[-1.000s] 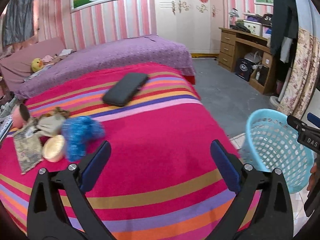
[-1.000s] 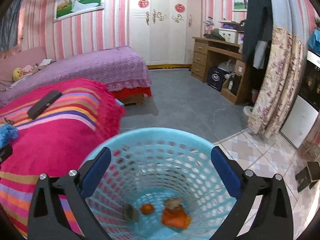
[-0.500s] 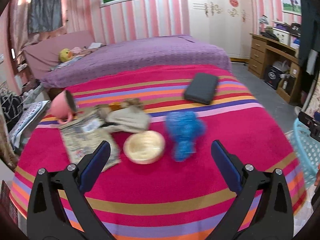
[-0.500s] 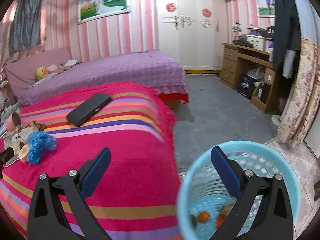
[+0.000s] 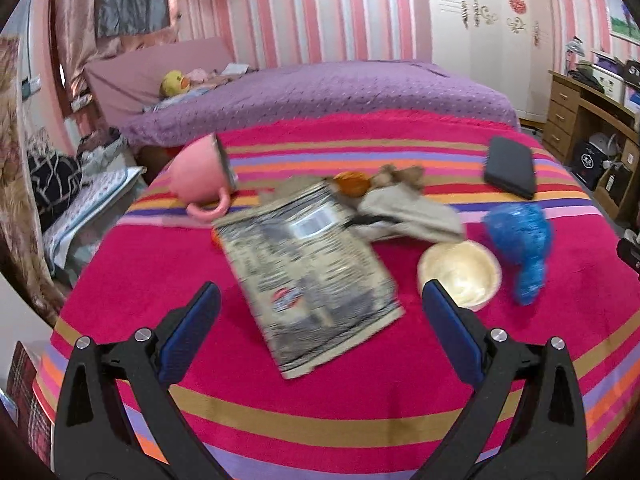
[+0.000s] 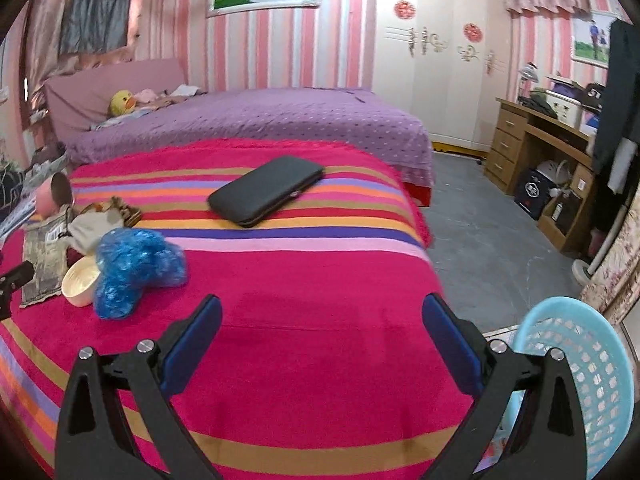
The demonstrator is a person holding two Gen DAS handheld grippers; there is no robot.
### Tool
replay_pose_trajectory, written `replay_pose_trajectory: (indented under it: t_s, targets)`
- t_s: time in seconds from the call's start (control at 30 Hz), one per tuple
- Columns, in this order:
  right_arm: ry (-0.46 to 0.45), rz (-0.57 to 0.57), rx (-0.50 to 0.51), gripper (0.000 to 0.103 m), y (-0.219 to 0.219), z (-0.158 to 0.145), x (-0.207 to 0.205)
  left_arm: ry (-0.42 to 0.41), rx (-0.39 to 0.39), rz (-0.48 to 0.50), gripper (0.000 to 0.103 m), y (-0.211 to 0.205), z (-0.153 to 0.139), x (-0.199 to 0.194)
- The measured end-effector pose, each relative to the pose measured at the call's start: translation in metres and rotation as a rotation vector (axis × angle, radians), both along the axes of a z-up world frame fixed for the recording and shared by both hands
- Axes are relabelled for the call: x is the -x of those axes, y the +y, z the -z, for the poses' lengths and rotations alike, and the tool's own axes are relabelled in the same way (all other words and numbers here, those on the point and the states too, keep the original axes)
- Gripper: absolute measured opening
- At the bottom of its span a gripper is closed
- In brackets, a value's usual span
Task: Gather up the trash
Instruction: 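Move both open tools back over the bedspread toward the remaining trash, then grasp the snack wrapper with the left tool while the right tool grasps the blue plastic bag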
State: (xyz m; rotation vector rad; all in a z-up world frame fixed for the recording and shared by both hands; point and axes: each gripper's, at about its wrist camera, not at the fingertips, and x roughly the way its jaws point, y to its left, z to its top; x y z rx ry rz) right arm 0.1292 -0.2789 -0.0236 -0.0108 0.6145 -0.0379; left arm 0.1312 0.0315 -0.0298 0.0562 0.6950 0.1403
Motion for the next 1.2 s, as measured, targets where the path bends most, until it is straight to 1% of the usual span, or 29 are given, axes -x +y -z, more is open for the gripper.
replay_pose_trajectory:
  t_s: [0.13,0.23,0.33,0.37,0.43,0.47,0.5,0.57,0.63,0.7,0.73,0.8,0.83,0.9,0.93,0.97,1.0,1.1,1.2]
  targets:
    - [0.004,-0.027,0.021,0.098,0.017,0.002,-0.002,0.026,0.0,-0.05,0.097,0.022,0.008,-0.007]
    - [0.011,-0.037,0.047,0.098,0.027,0.003,-0.007,0.035,0.045,-0.087,0.097,0.041,0.009,-0.013]
    - [0.016,-0.044,0.059,0.098,0.033,0.004,-0.009,0.063,0.068,-0.089,0.097,0.051,0.014,-0.022]
    - [0.018,-0.047,0.06,0.098,0.035,0.004,-0.01,0.072,0.073,-0.086,0.095,0.053,0.017,-0.024]
    - [0.018,-0.057,0.053,0.098,0.037,0.002,-0.012,0.103,0.097,-0.065,0.088,0.053,0.024,-0.032]
    - [0.015,-0.059,0.051,0.098,0.037,0.001,-0.013,0.114,0.111,-0.056,0.082,0.053,0.026,-0.035]
    - [0.013,-0.061,0.05,0.098,0.038,0.001,-0.014,0.12,0.132,-0.047,0.08,0.054,0.027,-0.038]
    - [0.015,-0.065,0.046,0.098,0.04,0.0,-0.016,0.113,0.153,-0.039,0.079,0.053,0.026,-0.041]
    - [0.018,-0.069,0.033,0.098,0.041,0.0,-0.017,0.105,0.173,-0.013,0.071,0.05,0.024,-0.043]
    - [0.016,-0.076,0.017,0.098,0.042,-0.001,-0.018,0.11,0.183,0.007,0.054,0.045,0.025,-0.044]
    - [0.015,-0.085,0.008,0.098,0.043,-0.003,-0.018,0.113,0.181,0.012,0.052,0.043,0.025,-0.044]
    - [0.014,-0.095,0.003,0.098,0.047,-0.003,-0.019,0.104,0.167,0.015,0.042,0.04,0.023,-0.042]
    - [0.013,-0.102,0.002,0.098,0.05,-0.003,-0.02,0.097,0.158,0.016,0.04,0.038,0.022,-0.041]
    - [0.014,-0.117,-0.001,0.098,0.056,-0.003,-0.021,0.084,0.142,0.015,0.029,0.038,0.018,-0.037]
    - [0.015,-0.126,0.001,0.098,0.06,-0.003,-0.022,0.078,0.14,0.014,0.026,0.038,0.016,-0.035]
    - [0.014,-0.135,0.001,0.098,0.065,-0.004,-0.023,0.076,0.142,0.014,0.021,0.038,0.016,-0.034]
    - [0.013,-0.144,0.0,0.098,0.069,-0.004,-0.024,0.072,0.152,0.013,0.017,0.04,0.014,-0.032]
    - [0.013,-0.175,-0.01,0.098,0.085,-0.005,-0.027,0.067,0.173,0.012,0.01,0.046,0.011,-0.03]
    - [0.032,-0.198,-0.011,0.097,0.103,-0.003,-0.036,0.061,0.177,0.012,0.009,0.048,0.007,-0.028]
